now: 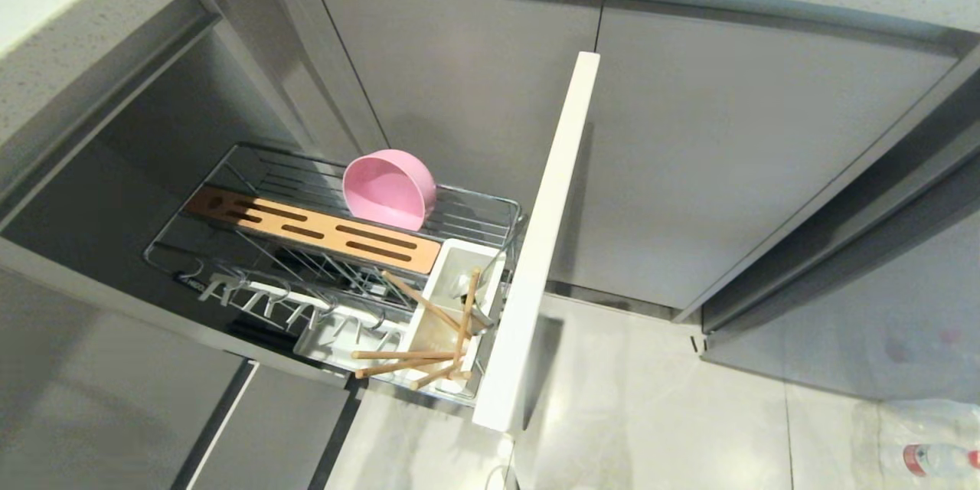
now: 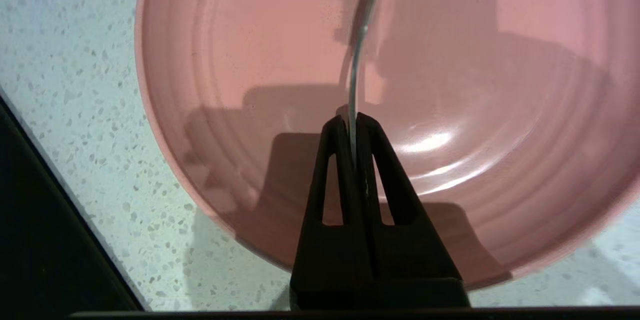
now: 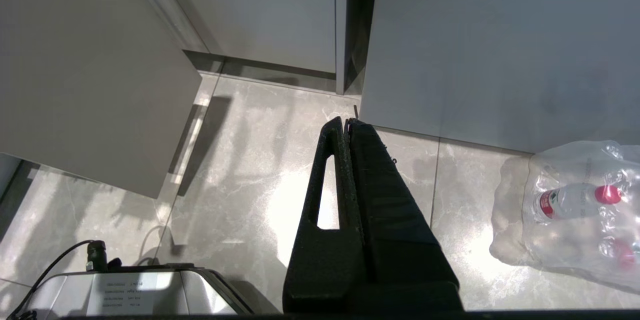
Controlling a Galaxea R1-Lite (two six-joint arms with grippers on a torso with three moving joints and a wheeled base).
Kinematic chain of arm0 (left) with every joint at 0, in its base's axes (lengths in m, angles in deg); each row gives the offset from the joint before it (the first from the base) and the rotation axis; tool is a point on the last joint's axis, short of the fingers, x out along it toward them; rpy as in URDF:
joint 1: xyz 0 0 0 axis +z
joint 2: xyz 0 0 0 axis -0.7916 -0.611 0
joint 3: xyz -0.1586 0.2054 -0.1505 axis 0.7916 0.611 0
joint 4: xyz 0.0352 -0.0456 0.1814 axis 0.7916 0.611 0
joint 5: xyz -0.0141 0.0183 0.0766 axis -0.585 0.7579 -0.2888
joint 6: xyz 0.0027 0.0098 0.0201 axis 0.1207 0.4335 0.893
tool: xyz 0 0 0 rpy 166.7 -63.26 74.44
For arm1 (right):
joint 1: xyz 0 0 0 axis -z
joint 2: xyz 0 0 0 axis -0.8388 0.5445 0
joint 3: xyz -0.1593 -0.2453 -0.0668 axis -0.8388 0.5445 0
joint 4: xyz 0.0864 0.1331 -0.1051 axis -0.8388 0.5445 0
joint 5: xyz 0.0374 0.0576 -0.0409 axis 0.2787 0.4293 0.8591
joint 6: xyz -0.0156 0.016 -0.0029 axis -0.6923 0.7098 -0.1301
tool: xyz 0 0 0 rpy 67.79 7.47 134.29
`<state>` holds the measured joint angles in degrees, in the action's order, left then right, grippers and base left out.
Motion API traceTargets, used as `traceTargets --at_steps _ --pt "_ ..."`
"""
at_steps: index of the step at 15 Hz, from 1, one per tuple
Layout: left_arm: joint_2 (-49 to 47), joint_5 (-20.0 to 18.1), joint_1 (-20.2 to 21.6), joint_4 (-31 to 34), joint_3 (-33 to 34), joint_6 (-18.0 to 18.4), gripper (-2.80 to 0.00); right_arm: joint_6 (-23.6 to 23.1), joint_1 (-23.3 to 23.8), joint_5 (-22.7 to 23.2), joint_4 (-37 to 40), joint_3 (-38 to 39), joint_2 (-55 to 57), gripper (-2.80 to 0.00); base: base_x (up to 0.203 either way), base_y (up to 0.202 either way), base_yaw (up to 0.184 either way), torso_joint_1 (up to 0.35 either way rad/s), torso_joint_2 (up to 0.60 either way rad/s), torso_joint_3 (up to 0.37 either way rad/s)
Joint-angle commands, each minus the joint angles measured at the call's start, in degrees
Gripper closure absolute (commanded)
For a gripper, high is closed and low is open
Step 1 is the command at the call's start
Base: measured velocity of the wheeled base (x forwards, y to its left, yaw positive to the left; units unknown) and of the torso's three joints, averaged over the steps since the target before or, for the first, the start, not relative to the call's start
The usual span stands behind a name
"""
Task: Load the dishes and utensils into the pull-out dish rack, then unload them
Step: Pick up the fork and place it in the cupboard
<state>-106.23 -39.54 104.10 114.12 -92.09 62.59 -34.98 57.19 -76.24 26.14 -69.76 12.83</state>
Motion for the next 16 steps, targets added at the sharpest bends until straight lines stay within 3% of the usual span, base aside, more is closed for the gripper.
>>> traceTargets --at_steps 1,4,8,13,16 --pt "1.6 -0.2 0.0 -0.8 -0.5 -0.1 0.00 0.0 0.0 0.0 0.0 0.1 0.0 0.00 0.000 0.000 0.000 0.000 0.00 0.000" --pt "5.5 -0.5 -5.9 -4.0 -0.5 -2.8 0.00 0.0 0.0 0.0 0.1 0.1 0.0 0.00 0.000 0.000 0.000 0.000 0.00 0.000" --pt "9.6 -0.1 -17.0 -9.1 -0.5 -12.1 0.00 0.0 0.0 0.0 0.0 0.1 0.0 0.00 0.000 0.000 0.000 0.000 0.00 0.000" --pt "11.6 -0.1 -30.5 -9.1 0.1 -20.3 0.00 0.0 0.0 0.0 0.0 0.1 0.0 0.00 0.000 0.000 0.000 0.000 0.00 0.000" --pt "12.2 -0.4 -39.4 -7.1 3.4 -22.3 0.00 0.0 0.0 0.0 0.0 0.1 0.0 0.00 0.000 0.000 0.000 0.000 0.00 0.000"
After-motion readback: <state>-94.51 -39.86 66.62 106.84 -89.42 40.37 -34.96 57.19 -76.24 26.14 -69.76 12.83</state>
